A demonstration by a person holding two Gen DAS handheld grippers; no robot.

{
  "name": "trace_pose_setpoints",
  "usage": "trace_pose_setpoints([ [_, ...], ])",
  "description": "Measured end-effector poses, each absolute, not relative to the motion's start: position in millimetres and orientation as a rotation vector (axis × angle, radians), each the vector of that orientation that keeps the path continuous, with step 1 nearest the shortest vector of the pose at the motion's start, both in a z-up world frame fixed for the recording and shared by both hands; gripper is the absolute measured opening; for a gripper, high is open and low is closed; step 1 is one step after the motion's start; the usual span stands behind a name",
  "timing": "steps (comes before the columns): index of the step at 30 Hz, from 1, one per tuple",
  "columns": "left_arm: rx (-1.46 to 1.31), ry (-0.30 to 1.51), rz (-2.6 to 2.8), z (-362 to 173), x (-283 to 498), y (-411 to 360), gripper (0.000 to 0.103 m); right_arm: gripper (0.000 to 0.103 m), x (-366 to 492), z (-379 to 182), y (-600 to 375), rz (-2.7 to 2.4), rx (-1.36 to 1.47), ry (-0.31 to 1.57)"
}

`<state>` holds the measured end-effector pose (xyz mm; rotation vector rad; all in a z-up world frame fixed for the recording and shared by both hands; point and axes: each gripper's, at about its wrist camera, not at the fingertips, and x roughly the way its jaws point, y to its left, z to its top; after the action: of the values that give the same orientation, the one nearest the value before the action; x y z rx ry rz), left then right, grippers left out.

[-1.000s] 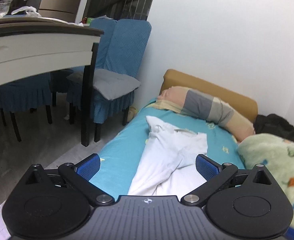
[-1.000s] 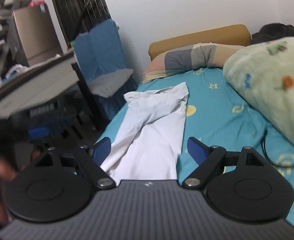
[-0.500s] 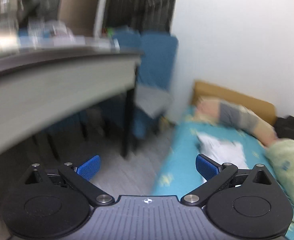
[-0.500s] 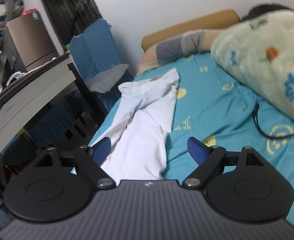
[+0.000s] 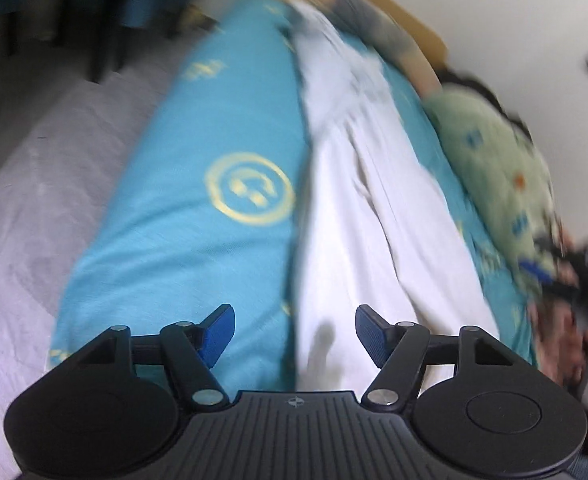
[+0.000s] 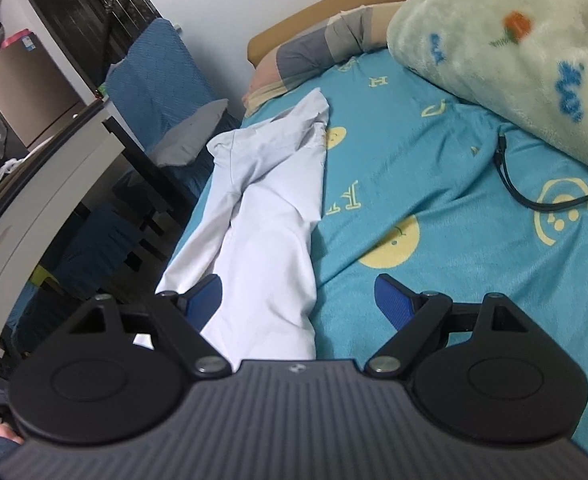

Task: Fold clothes

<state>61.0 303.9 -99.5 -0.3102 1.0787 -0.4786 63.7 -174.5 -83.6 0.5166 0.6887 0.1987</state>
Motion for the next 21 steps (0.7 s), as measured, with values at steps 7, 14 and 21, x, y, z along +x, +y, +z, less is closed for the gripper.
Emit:
trace_pose_setpoints([
  [7,0.087,1.163,-0.509,-82.5,61.4,259.5,0.006,0.085,68.1,-87.4,-177.1,0.208,0.529,0.722],
  [14,0.412,1.112,-0.555,-7.3,45.6,187.8,0.002,0.085,70.8,-86.7,-176.3,0.263,0.545,0.735],
  [21,0.690,1.147,-0.612,13.2,29.5,88.5,0.001,0.085,73.4,-93.0,-179.3,0.272,0.536,0.766],
])
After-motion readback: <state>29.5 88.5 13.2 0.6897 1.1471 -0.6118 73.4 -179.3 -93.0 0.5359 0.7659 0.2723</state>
